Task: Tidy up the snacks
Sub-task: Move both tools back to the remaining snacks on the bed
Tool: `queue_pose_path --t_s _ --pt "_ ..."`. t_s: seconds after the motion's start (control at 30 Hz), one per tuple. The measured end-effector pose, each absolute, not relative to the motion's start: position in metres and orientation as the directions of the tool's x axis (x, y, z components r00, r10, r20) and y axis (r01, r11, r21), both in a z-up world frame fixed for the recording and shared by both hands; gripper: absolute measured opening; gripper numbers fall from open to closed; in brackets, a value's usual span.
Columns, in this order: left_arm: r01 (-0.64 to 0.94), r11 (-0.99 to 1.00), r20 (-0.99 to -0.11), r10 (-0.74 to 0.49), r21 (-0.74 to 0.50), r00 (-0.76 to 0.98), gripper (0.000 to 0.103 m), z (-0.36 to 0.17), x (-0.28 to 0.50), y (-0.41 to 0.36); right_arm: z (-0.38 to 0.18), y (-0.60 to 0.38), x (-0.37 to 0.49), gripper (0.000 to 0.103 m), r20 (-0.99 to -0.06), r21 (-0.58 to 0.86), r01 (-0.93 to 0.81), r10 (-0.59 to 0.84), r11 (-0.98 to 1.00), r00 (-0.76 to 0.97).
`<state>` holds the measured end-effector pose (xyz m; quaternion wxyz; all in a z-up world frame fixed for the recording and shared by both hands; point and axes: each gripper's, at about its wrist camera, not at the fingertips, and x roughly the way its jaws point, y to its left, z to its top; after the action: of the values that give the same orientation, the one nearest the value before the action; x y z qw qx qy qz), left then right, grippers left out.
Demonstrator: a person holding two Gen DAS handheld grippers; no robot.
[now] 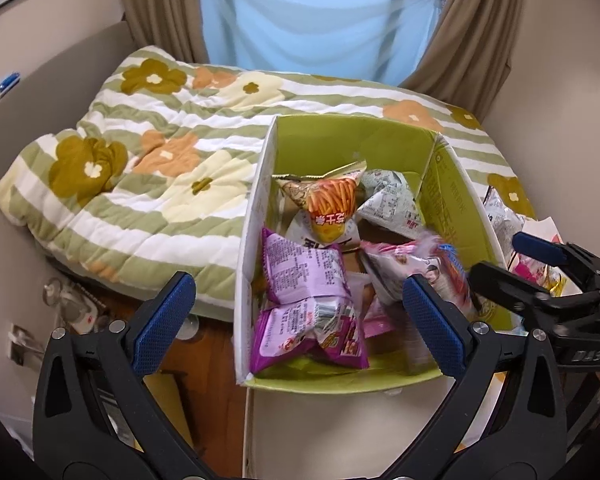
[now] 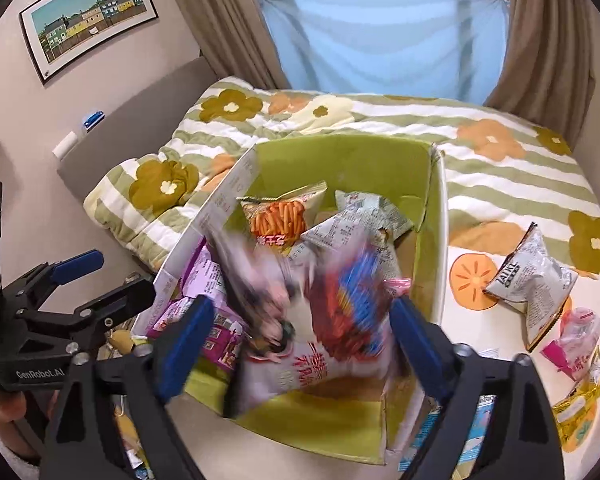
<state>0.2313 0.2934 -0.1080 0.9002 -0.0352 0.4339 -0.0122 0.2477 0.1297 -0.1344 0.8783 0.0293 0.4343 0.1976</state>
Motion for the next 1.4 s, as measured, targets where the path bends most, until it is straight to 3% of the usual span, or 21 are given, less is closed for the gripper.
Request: queue_pose_path --t_s 0.07,0.33,0.67,1.0,1.4 --pt "-0.012 0.997 -0.779 -0.049 -0.072 0.625 0.103 -0.107 0.227 0.295 -0.133 0.125 0.243 0.102 -0.74 0.244 -0.315 0.386 0.917 0.551" --pt "-0.033 0.996 -0.759 -0.043 -0.085 0.65 0.103 -0.089 0.208 0.305 -0.122 0.114 0.224 0.102 -0.73 0.209 -0.28 0.34 0.937 0.593" --pt "0.085 0.993 -0.691 -0.12 -0.085 0.713 0.103 -0.061 0.191 0.277 -0.098 0.102 0.193 0.102 -0.683 0.207 -0.244 0.319 0.947 0.658" --pt "0.246 0.964 -0.653 -0.249 -0.098 0.715 0.103 -0.05 0.176 0.191 -0.077 0.025 0.157 0.102 -0.655 0.175 -0.139 0.22 0.975 0.723" --pt "0.326 0.937 -0.734 -0.306 -0.122 0.606 0.103 -0.088 0.159 0.041 -0.095 -0.11 0.126 0.102 -0.727 0.118 -0.085 0.145 0.989 0.672"
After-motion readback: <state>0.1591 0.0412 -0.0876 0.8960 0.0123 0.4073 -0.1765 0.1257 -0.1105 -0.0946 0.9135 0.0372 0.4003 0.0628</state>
